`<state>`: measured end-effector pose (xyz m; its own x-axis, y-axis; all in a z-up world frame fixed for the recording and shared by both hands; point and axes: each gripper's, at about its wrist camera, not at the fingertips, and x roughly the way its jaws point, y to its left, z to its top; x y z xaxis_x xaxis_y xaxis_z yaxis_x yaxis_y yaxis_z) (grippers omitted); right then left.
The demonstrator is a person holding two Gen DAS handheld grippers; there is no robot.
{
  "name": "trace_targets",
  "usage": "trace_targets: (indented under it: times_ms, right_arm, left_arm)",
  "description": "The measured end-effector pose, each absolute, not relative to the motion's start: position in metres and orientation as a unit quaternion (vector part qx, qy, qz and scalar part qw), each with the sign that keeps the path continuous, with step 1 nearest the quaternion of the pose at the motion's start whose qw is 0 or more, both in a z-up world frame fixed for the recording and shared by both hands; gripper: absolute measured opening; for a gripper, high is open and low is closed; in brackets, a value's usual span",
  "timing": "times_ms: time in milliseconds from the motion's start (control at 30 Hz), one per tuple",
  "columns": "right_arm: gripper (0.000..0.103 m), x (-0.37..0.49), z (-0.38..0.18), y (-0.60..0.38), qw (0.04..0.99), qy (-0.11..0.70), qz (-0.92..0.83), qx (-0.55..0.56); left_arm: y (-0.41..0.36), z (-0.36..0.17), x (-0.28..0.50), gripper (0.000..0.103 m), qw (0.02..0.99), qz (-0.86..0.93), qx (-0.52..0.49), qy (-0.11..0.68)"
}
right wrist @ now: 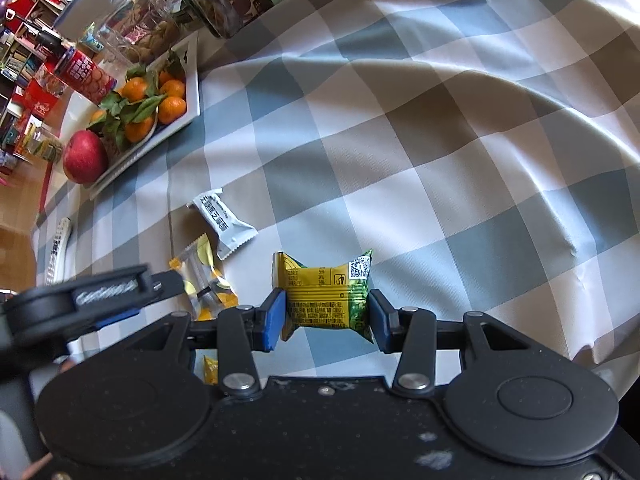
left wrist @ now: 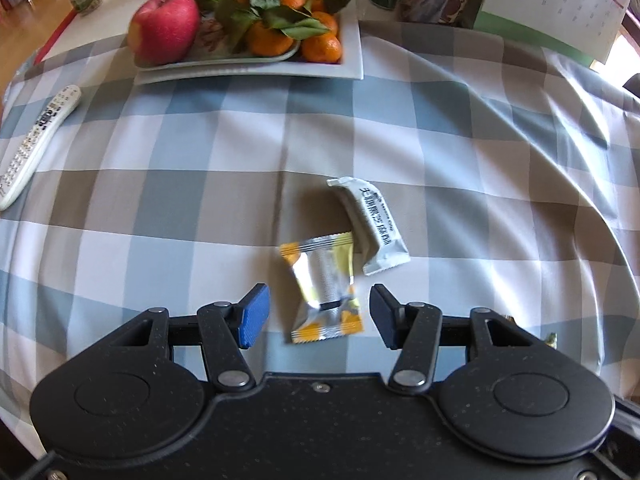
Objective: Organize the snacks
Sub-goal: 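Lower the left tool onto the silver-and-yellow packet and close it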
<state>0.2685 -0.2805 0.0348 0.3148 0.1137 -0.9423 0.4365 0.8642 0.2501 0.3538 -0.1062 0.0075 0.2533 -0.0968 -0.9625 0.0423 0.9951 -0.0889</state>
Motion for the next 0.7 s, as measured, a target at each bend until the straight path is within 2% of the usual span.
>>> trace_targets:
  times_ms: [700]
  right_arm:
    - [0.047, 0.267, 0.04, -0.281, 0.776, 0.571, -0.097, 0.249]
  left_arm:
    - [-0.122, -0.024, 0.362, 0.06, 0.771, -0.016, -0.004, 0.636]
